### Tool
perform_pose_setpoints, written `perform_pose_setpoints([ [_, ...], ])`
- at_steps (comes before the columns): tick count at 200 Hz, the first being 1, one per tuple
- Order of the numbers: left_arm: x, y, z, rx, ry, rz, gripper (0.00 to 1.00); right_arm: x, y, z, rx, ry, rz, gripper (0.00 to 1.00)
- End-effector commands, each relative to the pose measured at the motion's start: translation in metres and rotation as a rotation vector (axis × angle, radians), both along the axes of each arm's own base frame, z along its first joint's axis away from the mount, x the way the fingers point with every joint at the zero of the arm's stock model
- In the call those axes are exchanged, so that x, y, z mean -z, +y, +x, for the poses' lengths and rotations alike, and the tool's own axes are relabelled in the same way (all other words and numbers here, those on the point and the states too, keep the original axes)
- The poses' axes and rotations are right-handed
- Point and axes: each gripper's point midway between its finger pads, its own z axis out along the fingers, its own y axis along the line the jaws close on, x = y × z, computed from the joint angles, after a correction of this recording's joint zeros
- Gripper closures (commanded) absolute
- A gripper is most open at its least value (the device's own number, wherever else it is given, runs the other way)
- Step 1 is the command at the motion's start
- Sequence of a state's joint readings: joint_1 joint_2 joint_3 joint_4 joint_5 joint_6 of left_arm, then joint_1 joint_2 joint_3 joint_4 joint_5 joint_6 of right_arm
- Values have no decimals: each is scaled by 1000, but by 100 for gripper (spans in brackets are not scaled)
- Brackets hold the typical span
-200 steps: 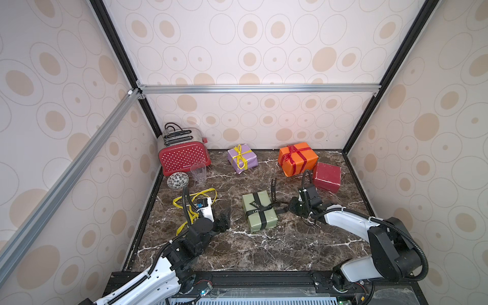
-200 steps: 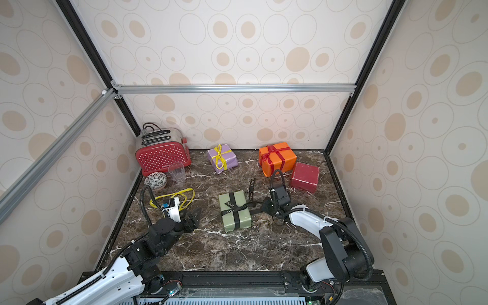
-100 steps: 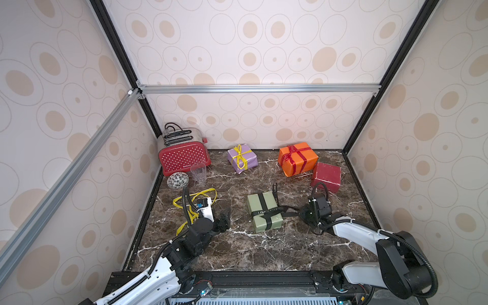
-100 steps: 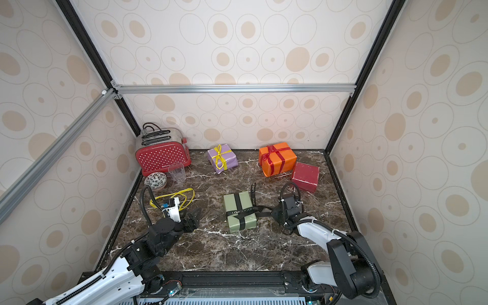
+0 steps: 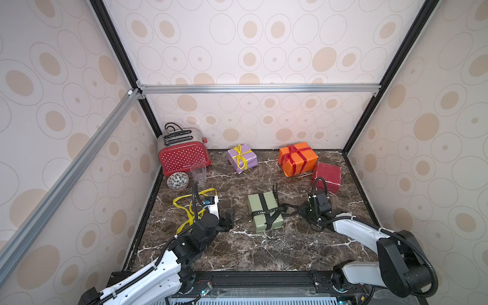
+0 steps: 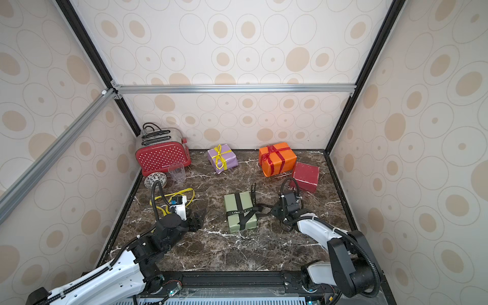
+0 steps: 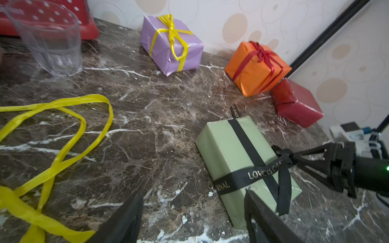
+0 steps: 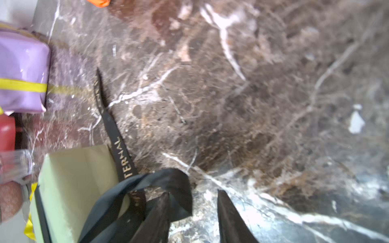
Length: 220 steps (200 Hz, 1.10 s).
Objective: Untie the ribbon bows on the gift boxes
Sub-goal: Untie the ribbon from the gift box.
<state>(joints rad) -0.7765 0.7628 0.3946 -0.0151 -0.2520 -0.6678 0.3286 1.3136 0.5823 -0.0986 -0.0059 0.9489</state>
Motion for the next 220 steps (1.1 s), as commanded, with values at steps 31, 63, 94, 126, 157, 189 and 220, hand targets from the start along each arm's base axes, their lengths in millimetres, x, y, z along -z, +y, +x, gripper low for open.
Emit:
perform_pose_setpoints([
  [31, 21, -89, 4, 319, 121, 84, 32, -29, 17, 5, -239, -96, -49, 61],
  [63, 24, -136, -8, 460, 130, 188, 29, -30, 26, -4, -313, -204, -5, 60],
  [94, 16, -171, -7, 549, 138, 246, 24, -13, 31, -8, -294, -257, 72, 60],
  [126, 18, -194, 9, 567, 180, 331, 22, -6, 29, -6, -273, -197, 57, 60],
  [157, 25, -215, 18, 624, 205, 406, 20, 0, 24, -8, -243, -168, 46, 60],
  [189, 34, -227, 26, 689, 203, 510, 20, 2, 24, -8, -238, -158, 45, 61],
  [220, 42, -228, 36, 690, 196, 554, 25, 2, 24, -8, -239, -154, 45, 61],
])
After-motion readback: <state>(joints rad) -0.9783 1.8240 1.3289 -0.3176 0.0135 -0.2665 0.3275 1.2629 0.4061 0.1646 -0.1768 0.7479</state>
